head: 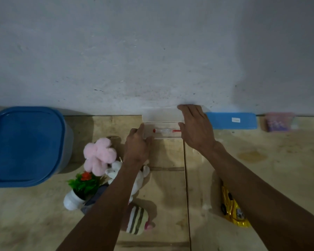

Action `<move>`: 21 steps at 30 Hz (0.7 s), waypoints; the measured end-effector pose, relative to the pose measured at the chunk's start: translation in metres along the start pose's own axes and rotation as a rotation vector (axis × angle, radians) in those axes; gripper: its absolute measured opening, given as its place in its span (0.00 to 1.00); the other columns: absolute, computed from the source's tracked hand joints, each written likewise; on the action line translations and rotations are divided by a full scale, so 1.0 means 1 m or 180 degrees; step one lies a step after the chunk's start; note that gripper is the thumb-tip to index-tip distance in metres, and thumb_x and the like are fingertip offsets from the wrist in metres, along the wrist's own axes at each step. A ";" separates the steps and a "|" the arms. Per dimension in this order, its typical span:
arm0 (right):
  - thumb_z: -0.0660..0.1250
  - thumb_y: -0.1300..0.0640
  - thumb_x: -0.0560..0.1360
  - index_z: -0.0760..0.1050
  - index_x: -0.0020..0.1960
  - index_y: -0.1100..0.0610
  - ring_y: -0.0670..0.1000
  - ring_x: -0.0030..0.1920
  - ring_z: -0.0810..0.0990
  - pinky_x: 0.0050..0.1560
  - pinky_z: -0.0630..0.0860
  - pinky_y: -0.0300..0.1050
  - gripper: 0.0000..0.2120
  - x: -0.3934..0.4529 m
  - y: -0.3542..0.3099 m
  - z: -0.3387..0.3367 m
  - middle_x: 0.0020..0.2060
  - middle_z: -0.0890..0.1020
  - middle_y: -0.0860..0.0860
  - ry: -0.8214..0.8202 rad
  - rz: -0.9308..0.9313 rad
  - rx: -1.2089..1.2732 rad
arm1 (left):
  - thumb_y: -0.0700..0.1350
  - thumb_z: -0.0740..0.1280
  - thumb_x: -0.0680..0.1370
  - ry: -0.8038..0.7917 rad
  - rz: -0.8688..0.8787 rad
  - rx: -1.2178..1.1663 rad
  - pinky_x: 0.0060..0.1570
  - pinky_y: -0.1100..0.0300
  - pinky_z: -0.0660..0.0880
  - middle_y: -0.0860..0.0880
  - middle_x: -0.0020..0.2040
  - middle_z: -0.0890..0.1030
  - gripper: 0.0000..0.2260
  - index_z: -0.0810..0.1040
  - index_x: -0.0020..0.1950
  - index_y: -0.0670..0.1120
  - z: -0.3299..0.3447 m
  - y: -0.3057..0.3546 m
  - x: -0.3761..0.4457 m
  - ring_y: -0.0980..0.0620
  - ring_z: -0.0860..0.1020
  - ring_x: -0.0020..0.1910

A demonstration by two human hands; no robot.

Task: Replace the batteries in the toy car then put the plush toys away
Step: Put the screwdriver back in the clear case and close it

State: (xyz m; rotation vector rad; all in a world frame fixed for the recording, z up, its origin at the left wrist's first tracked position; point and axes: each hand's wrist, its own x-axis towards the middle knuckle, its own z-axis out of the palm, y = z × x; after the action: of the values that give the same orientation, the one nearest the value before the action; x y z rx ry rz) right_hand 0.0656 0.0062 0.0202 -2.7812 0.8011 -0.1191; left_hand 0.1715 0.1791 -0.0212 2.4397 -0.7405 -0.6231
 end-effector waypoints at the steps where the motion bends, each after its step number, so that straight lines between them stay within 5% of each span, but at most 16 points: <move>1: 0.76 0.62 0.69 0.71 0.67 0.57 0.57 0.64 0.73 0.59 0.77 0.58 0.29 0.001 0.001 -0.001 0.63 0.77 0.56 -0.0026 -0.0029 -0.0043 | 0.47 0.67 0.81 0.0010 -0.0028 -0.0004 0.55 0.50 0.75 0.35 0.62 0.77 0.25 0.68 0.76 0.42 0.000 0.001 0.000 0.35 0.78 0.58; 10: 0.79 0.56 0.67 0.79 0.59 0.56 0.57 0.55 0.76 0.51 0.76 0.53 0.21 -0.022 0.004 -0.009 0.54 0.79 0.54 -0.0176 -0.0404 -0.0203 | 0.44 0.69 0.79 0.0376 -0.0308 -0.0510 0.53 0.52 0.76 0.37 0.66 0.75 0.32 0.58 0.80 0.44 0.008 0.005 -0.017 0.40 0.79 0.58; 14: 0.80 0.59 0.65 0.83 0.56 0.55 0.58 0.54 0.79 0.49 0.79 0.54 0.20 -0.036 0.012 0.009 0.53 0.83 0.53 -0.0175 -0.0462 -0.0243 | 0.40 0.71 0.76 0.0464 0.0134 0.0061 0.55 0.44 0.79 0.38 0.73 0.67 0.29 0.68 0.76 0.49 0.008 0.014 -0.022 0.37 0.73 0.66; 21: 0.79 0.61 0.67 0.84 0.55 0.57 0.61 0.57 0.80 0.49 0.83 0.56 0.17 -0.040 0.021 0.025 0.56 0.84 0.55 -0.0048 -0.0541 -0.0098 | 0.40 0.76 0.73 0.0454 0.0859 0.0973 0.50 0.40 0.80 0.37 0.63 0.79 0.15 0.84 0.59 0.42 0.006 0.014 -0.006 0.32 0.74 0.62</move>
State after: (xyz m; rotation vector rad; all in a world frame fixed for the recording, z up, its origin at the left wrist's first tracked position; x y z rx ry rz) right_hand 0.0244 0.0152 -0.0094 -2.8724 0.5666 -0.1167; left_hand 0.1585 0.1710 -0.0155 2.5560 -1.1505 -0.2425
